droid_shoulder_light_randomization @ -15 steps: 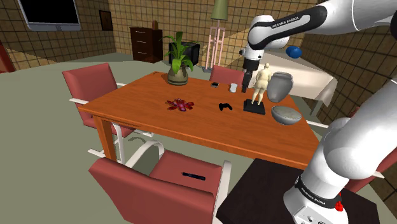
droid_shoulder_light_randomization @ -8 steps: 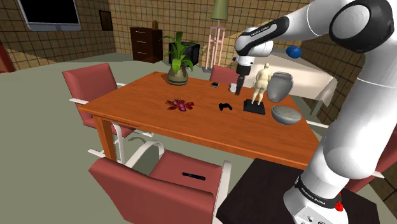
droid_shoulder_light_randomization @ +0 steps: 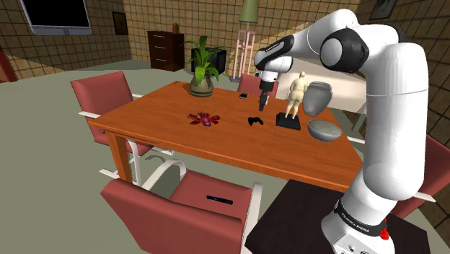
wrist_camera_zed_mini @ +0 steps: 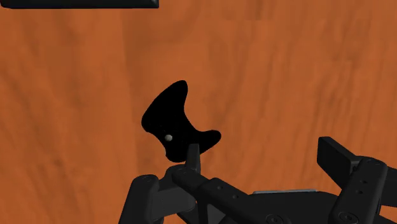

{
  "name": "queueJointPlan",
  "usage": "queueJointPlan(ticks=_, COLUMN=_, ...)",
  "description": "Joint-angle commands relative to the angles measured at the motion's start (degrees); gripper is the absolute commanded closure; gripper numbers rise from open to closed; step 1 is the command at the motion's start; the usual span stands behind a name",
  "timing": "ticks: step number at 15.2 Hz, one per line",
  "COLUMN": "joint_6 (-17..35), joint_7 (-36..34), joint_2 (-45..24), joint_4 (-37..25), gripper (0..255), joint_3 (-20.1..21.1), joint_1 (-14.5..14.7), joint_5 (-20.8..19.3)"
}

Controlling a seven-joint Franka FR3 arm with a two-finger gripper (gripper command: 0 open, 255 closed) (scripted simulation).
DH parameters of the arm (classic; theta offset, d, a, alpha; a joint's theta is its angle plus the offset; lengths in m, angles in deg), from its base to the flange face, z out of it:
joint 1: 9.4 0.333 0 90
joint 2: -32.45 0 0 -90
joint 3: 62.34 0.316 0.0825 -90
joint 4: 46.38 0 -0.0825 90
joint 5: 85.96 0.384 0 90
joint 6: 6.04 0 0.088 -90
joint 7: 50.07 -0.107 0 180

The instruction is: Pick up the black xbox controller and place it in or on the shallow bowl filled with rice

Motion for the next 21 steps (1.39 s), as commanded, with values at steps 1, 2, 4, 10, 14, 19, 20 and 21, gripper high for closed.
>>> queueJointPlan(ticks=1, joint_6=-1.3, joint_7=2.8, joint_2=-5.9, joint_4=-6.0, gripper=0, joint_3=1.3, joint_1=-2.4, joint_5=2.7)
queueJointPlan(ticks=2, joint_6=-2.2, joint_7=3.9, joint_2=-8.6, joint_4=-9.1, gripper=0, joint_3=2.0, joint_1=-3.6, joint_5=3.7)
queueJointPlan(ticks=4, joint_6=-2.4, joint_7=4.8, joint_2=-11.1, joint_4=-11.5, gripper=0, joint_3=2.8, joint_1=-4.6, joint_5=4.5)
queueJointPlan(ticks=10, joint_6=1.3, joint_7=5.4, joint_2=-12.5, joint_4=-9.0, gripper=0, joint_3=3.4, joint_1=-4.3, joint_5=5.4)
queueJointPlan(ticks=14, joint_6=1.7, joint_7=5.5, joint_2=-12.7, joint_4=-8.8, gripper=0, joint_3=3.5, joint_1=-4.3, joint_5=5.5)
queueJointPlan(ticks=19, joint_6=1.6, joint_7=5.5, joint_2=-12.7, joint_4=-8.8, gripper=0, joint_3=3.5, joint_1=-4.3, joint_5=5.5)
queueJointPlan(ticks=20, joint_6=1.6, joint_7=5.5, joint_2=-12.7, joint_4=-8.8, gripper=255, joint_3=3.5, joint_1=-4.3, joint_5=5.5)
queueJointPlan(ticks=21, joint_6=1.6, joint_7=5.5, joint_2=-12.7, joint_4=-8.8, gripper=255, joint_3=3.5, joint_1=-4.3, joint_5=5.5)
